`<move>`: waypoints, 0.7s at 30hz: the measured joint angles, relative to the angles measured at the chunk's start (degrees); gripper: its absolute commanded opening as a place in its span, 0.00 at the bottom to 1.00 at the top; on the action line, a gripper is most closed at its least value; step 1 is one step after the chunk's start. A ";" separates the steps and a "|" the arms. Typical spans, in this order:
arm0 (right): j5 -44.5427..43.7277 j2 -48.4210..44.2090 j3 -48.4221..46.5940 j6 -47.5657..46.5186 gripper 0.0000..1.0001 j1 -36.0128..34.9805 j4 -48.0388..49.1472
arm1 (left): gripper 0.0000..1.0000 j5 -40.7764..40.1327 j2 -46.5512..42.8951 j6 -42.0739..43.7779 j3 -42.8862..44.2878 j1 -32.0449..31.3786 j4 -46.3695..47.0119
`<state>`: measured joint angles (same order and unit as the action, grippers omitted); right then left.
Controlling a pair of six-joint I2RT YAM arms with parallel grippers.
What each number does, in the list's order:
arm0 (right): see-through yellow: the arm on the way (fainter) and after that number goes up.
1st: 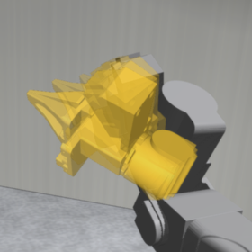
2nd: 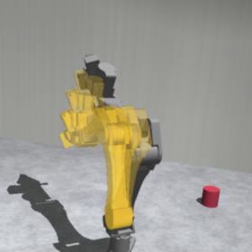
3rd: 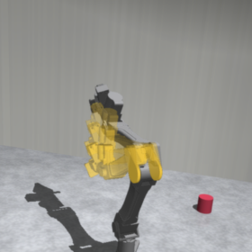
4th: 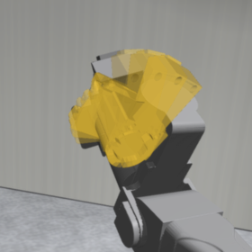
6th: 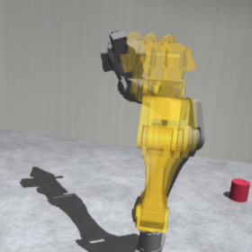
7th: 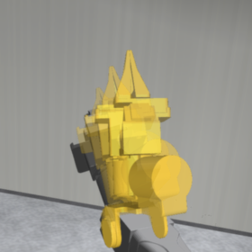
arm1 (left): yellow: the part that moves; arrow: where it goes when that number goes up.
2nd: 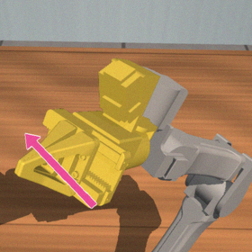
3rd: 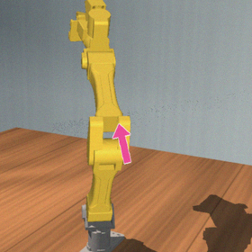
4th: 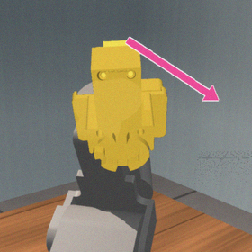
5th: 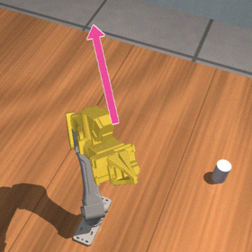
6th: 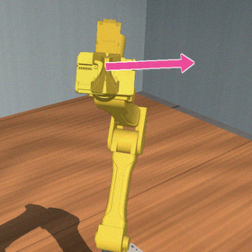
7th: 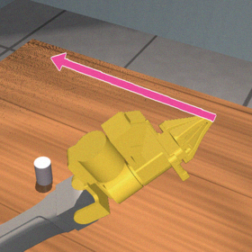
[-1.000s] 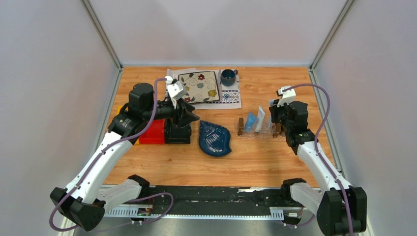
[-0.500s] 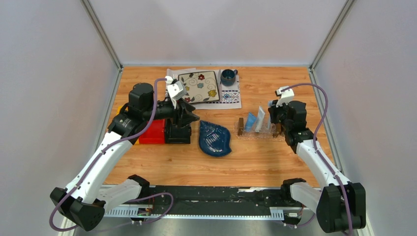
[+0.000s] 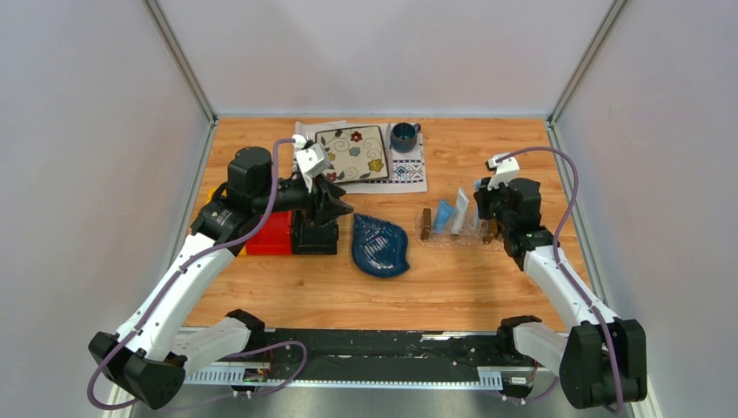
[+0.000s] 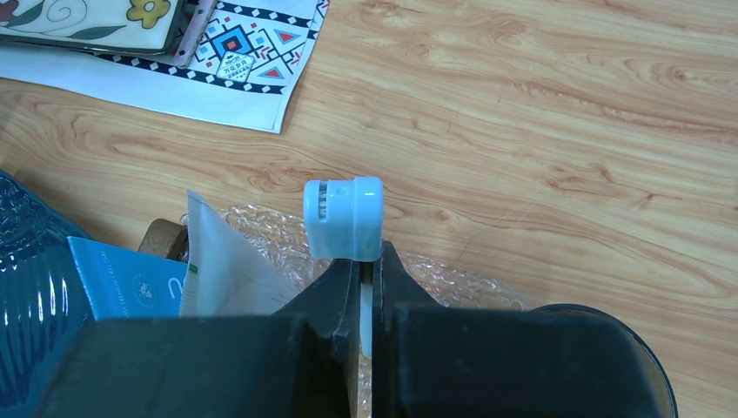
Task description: Prepare toiletry sets of a toothbrush and toothpaste on the tray
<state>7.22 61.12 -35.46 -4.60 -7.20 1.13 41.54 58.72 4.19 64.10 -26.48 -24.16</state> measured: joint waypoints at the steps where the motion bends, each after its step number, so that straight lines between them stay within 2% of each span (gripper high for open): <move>1: 0.00 0.09 0.00 0.00 0.00 0.00 0.00 | 0.56 0.00 0.00 0.00 0.00 0.00 0.00; 21: 0.90 0.17 1.86 -0.87 0.00 0.00 3.13 | 0.56 0.37 0.00 -0.02 -0.85 0.00 0.85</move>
<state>8.12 61.30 -33.61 -5.48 -7.20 4.25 41.91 58.72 4.16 63.24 -26.48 -23.31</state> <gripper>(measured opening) 0.027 0.564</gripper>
